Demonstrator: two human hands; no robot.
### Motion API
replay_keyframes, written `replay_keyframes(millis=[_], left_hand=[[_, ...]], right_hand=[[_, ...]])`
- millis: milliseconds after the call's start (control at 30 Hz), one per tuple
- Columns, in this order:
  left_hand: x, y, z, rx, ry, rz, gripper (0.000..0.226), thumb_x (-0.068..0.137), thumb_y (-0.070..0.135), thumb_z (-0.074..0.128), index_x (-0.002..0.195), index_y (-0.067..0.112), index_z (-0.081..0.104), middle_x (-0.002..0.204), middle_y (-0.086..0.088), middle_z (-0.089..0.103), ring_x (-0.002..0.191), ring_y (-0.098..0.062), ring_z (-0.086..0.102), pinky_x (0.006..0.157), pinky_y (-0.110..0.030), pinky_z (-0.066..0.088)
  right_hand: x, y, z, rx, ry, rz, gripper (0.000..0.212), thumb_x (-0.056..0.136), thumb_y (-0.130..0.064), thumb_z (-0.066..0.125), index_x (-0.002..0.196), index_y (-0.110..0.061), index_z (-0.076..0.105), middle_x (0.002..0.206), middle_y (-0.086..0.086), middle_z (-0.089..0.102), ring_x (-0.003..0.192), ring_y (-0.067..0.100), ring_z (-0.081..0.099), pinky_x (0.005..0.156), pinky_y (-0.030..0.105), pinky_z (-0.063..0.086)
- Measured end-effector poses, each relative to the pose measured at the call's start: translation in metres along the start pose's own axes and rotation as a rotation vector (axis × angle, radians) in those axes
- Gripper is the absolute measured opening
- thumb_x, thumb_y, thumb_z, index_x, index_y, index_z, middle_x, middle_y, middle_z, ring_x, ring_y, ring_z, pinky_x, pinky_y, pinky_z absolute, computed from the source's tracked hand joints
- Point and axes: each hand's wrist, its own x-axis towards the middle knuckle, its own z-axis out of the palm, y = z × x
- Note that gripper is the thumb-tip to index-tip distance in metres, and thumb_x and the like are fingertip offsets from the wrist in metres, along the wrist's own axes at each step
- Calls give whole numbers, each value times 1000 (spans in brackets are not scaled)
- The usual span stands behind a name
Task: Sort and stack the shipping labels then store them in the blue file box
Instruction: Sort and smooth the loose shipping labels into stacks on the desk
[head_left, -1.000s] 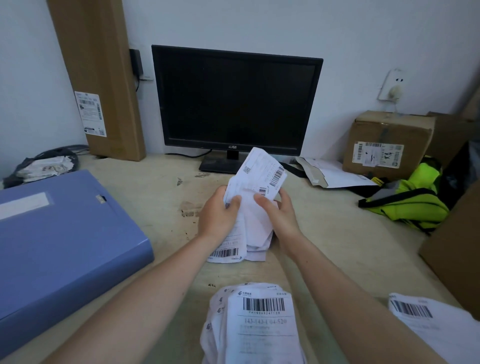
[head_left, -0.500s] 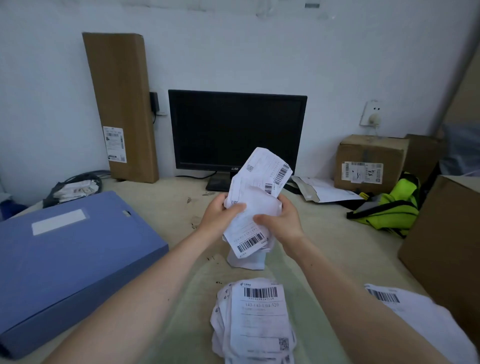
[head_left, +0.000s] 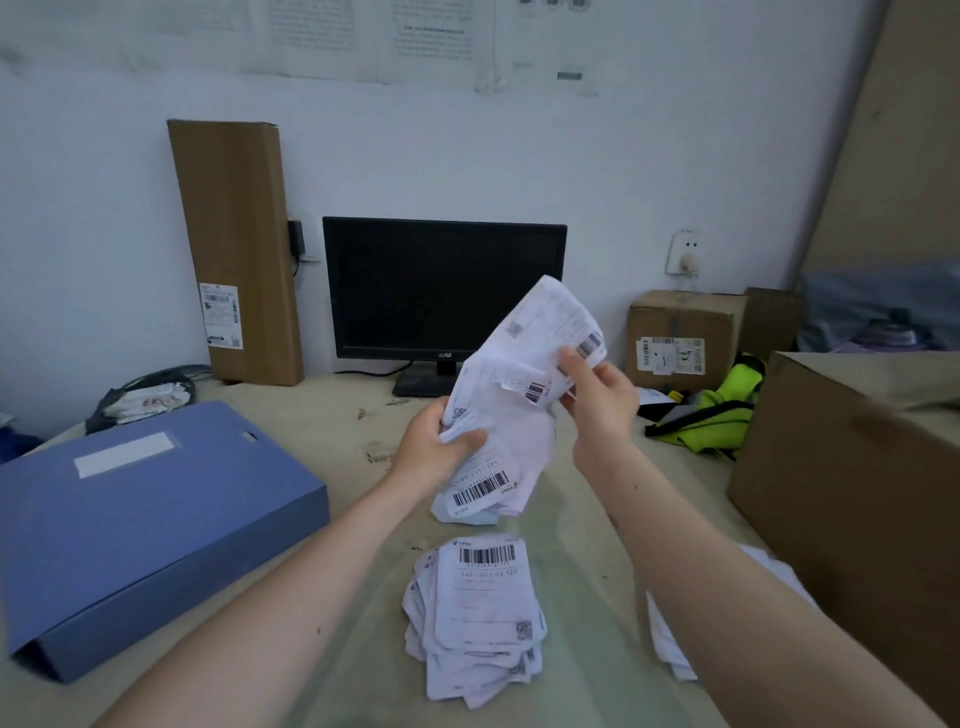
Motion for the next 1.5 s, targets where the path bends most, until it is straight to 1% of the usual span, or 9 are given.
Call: replay_keyframes(millis=[167,267,400,533,667,833,1000,1233,1500], left_hand=[[-5,3,9,-29,89,-57,14,88,12,62,101,15,60,99,0,67,90,-16,63,68,-27,49],[-7,3,12,-49,136,-94,13,87,9,61,100,11,59,97,-2,67,88,-18,63,67,-28,51],[-12,4,14,-72,200,-120,14,88,8,61,100,15,57,91,5,62,81,-11,60,61,-23,46],[-15,1,15,-129,231,-148,15,88,8,61,97,18,56,92,4,63,84,-16,61,65,-28,49],[-13,2,7,-160,327,-132,16,87,8,61,101,13,55,88,5,60,77,-11,58,59,-25,46],[-8,-8,-11,-149,444,-131,16,87,11,60,103,11,56,91,1,60,76,-14,58,57,-26,45],[-11,-33,-27,-94,475,-175,15,89,11,57,104,12,56,88,4,61,72,-7,57,53,-22,41],[-10,-80,-36,-106,471,-275,14,83,11,62,97,12,59,88,0,65,77,-17,61,59,-26,47],[-12,-101,-35,-146,475,-274,15,83,10,64,96,13,60,90,1,66,79,-15,62,66,-29,49]], right_hand=[[2,-31,-24,-116,98,-235,16,90,-11,60,78,-20,66,78,-4,68,70,9,62,64,24,53],[5,-43,-45,-335,167,-384,23,92,-8,45,70,-10,51,61,-4,42,55,9,34,54,28,29],[12,-45,-85,-1062,-73,-318,30,90,-8,40,61,-16,38,58,3,38,57,20,33,56,31,20],[7,-29,-114,-1748,-344,-152,30,89,-14,44,60,-16,43,62,2,47,61,23,44,54,28,28],[-3,-17,-129,-2161,-425,-84,16,88,-32,49,88,-24,63,87,-5,61,87,21,56,81,32,41],[-3,-8,-105,-1790,-264,-278,19,82,-23,51,94,-30,63,97,-6,66,93,21,57,78,31,40],[-11,32,-57,-1407,-618,-172,20,85,-26,62,104,-28,69,103,-13,65,102,10,60,84,25,47],[-4,93,-29,-1384,-767,-87,36,82,-28,68,117,-32,68,130,-12,60,122,8,54,103,27,42],[10,119,-28,-1491,-760,-106,8,78,-27,67,81,-28,74,105,-8,72,93,11,67,81,29,54]])
